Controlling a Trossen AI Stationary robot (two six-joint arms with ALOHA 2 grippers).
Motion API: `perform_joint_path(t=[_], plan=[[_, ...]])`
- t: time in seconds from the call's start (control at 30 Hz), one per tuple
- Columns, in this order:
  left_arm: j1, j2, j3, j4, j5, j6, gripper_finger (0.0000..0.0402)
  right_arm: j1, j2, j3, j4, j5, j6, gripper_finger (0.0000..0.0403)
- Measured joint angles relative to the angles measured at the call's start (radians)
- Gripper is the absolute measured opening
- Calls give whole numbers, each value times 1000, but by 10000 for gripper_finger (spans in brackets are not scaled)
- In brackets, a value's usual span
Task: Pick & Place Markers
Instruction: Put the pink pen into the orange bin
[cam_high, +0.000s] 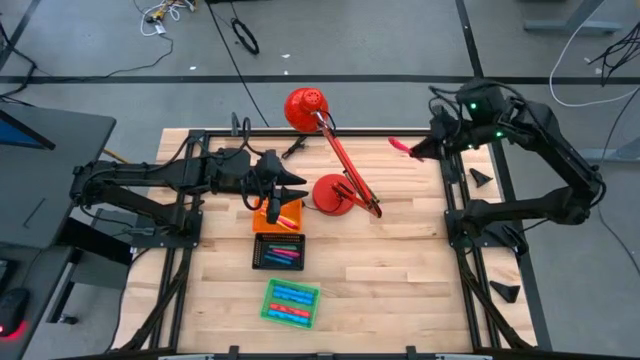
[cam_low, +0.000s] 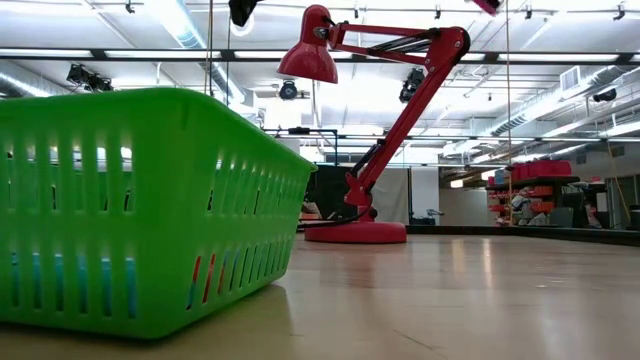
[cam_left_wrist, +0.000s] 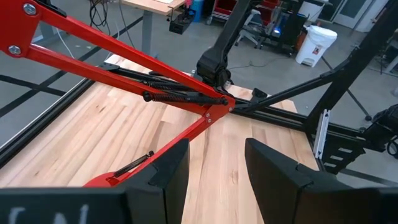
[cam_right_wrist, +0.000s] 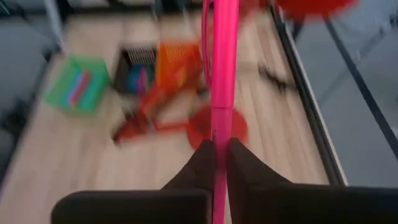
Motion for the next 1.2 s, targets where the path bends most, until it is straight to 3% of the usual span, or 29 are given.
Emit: perform_joint_path(t=[0.23,0.53,0.77,1.0,1.2], plan=[[0,0,0,0,0,0,163,67,-4,0,338,-114,182,9],[0,0,0,0,0,0,163,174,-1,0,681,-120,374,9],[0,0,0,5,0,0,163,256,23,0,825,-118,443,9],[0,0,24,114,-1,-1,163,324,99,0,938,-82,529,9],[0,1,74,107,-51,39,163,362,173,0,1042,-81,573,9]])
